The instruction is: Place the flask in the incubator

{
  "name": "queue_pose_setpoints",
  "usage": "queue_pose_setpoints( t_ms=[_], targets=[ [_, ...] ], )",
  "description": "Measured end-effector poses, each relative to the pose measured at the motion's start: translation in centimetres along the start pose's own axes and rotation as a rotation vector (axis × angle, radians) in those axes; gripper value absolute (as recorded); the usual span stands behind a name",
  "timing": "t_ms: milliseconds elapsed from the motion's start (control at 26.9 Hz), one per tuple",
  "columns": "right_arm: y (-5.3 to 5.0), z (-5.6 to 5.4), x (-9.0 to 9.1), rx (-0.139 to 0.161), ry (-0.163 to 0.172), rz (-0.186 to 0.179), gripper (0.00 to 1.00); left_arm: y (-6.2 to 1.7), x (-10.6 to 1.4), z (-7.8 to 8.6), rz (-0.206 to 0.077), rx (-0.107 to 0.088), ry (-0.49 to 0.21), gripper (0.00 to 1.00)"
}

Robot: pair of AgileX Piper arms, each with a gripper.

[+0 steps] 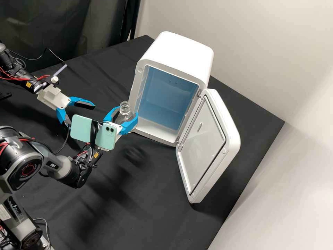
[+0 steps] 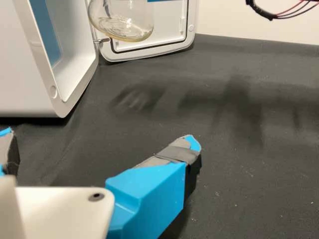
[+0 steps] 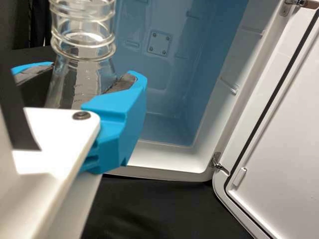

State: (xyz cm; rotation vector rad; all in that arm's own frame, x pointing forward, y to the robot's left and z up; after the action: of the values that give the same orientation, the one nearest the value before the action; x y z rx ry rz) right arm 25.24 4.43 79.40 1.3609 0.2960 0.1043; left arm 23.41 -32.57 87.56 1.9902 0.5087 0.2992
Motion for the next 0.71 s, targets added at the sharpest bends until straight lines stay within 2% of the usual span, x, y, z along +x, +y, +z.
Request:
queue_pose_setpoints(
  t_ms=[223, 260, 335, 520, 706],
  targets=[
    [-0.9, 0.0, 0.3, 0.001, 0.002, -0.030, 0.00, 0.00, 0.0, 0.0, 0.000, -0.002, 0.000, 1.00],
    [-1.2, 0.0, 0.4, -0.003, 0.002, -0.044, 0.00, 0.00, 0.0, 0.0, 0.000, -0.002, 0.000, 1.00],
    [-1.5, 0.0, 0.6, -0.020, -0.003, -0.049, 0.00, 0.00, 0.0, 0.0, 0.000, -0.002, 0.000, 1.00],
    [-1.6, 0.5, 1.3, -0.051, -0.032, -0.037, 0.00, 0.00, 0.0, 0.0, 0.000, -0.002, 0.000, 1.00],
    [-1.6, 0.6, 1.4, -0.053, -0.039, -0.032, 0.00, 0.00, 0.0, 0.0, 0.000, -0.002, 0.000, 1.00]
  ],
)
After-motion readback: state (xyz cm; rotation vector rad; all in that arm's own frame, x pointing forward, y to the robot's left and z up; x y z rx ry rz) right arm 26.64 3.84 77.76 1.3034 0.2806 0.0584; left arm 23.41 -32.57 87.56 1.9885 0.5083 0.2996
